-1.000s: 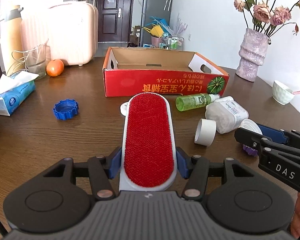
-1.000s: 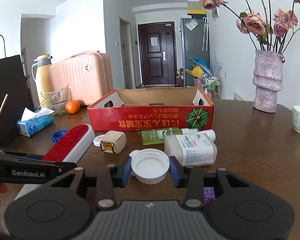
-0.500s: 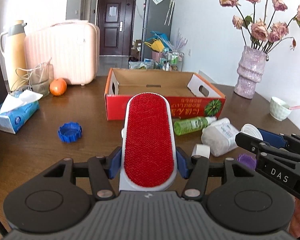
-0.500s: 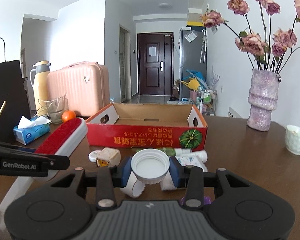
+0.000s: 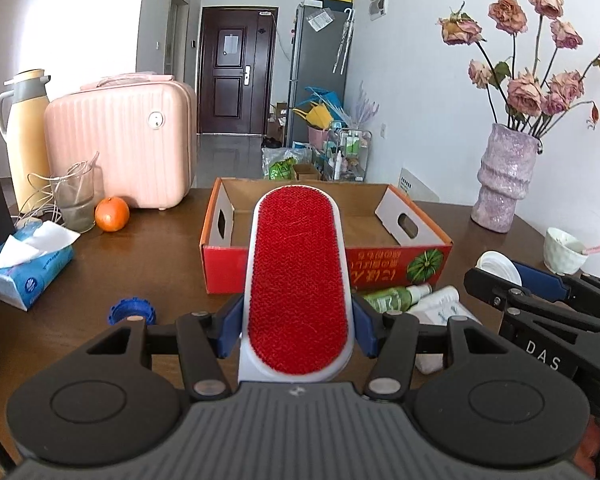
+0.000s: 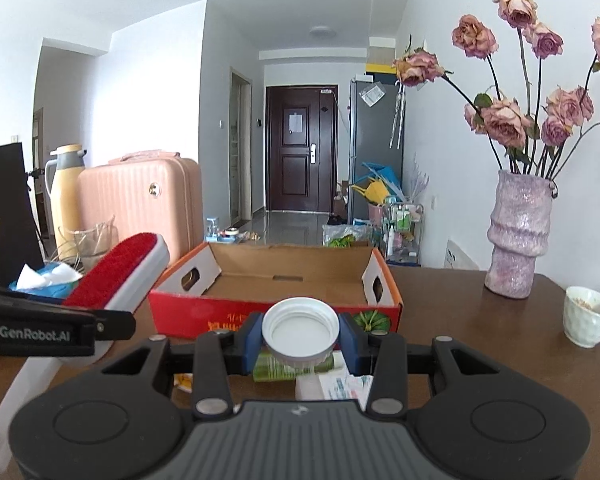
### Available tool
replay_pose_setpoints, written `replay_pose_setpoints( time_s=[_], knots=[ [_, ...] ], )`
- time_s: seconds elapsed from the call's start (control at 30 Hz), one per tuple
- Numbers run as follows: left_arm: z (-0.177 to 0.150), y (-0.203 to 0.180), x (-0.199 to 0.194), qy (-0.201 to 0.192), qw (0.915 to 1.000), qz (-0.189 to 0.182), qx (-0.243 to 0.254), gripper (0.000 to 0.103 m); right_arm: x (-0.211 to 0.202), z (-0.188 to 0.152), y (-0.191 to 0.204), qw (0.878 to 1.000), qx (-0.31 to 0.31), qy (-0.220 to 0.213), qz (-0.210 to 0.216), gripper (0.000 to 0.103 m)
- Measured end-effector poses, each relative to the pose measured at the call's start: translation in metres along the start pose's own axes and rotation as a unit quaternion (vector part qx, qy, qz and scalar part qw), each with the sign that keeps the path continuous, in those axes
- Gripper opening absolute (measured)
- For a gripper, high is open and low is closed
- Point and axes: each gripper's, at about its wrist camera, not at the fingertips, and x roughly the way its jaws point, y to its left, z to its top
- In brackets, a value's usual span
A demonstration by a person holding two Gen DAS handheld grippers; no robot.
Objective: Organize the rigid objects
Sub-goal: 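Lower the lint brush into the box with the left tool while the right drops the cap in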
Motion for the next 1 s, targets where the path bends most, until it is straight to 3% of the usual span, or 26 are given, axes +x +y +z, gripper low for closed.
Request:
replay_pose_setpoints(
  time_s=[0.5, 1.0],
  knots=[
    [0.038, 0.004, 0.034, -0.019, 0.9991, 0.013, -0.037, 0.057, 0.048, 0.038, -0.001, 1.000, 0.013, -0.023, -0.001, 0.039],
    [0.057, 0.003, 0.077, -0.022, 0.9981, 0.028, -0.050, 0.057, 0.096, 0.052, -0.011, 1.000, 0.014, -0.011, -0.002, 0.039]
  ],
)
